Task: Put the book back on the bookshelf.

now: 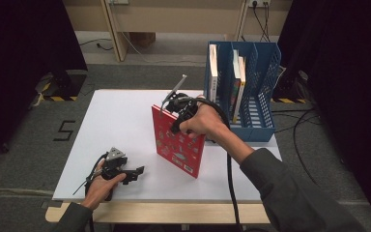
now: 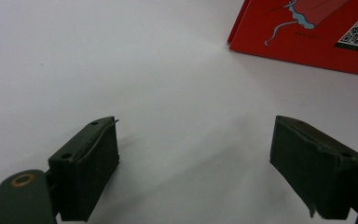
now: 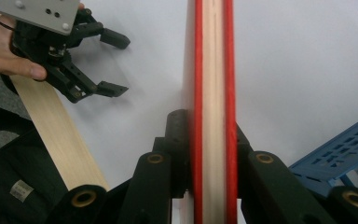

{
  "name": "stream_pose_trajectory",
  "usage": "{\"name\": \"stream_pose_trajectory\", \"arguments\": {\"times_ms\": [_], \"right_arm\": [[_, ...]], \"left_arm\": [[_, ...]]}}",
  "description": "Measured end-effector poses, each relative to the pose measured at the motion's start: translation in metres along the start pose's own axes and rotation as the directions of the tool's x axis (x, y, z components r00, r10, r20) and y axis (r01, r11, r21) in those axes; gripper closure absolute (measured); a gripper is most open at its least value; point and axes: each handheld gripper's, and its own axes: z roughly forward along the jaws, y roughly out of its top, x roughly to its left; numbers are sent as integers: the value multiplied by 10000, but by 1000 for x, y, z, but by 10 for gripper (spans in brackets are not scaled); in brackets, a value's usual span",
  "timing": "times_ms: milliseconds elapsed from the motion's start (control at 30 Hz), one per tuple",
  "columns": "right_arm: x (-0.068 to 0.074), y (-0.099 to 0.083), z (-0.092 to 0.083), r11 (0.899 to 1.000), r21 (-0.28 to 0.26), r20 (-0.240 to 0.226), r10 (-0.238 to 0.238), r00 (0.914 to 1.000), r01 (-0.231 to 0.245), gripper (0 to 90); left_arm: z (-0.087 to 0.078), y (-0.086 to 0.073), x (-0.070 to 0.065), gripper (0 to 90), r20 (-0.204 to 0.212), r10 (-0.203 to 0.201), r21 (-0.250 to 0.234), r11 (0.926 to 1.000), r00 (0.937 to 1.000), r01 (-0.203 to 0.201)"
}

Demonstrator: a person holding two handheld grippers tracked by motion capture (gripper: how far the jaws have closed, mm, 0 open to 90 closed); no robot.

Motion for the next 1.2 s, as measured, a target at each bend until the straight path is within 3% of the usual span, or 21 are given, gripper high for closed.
{"name": "stream_pose_trajectory", "arguments": {"times_ms": [300, 767, 1100, 1200], "right_arm": [[-5, -14, -21, 9957, -906, 92, 194, 9998, -185, 784], [-24, -50, -68, 9872, -1396, 591, 861, 9945, -771, 783], [-44, -92, -88, 9760, -1459, 921, 1763, 9800, -1619, 783], [-50, -104, -95, 9673, -1684, 980, 2078, 9732, -1896, 783]], "left_arm": [[0, 0, 0, 146, -7, -17, 6, 10000, 10000, 17], [0, 0, 1, 146, -26, -79, -17, 10000, 10000, 79], [0, 0, 2, 146, -30, -92, -22, 10000, 10000, 92], [0, 0, 2, 146, -27, -96, -14, 10000, 10000, 96]]}}
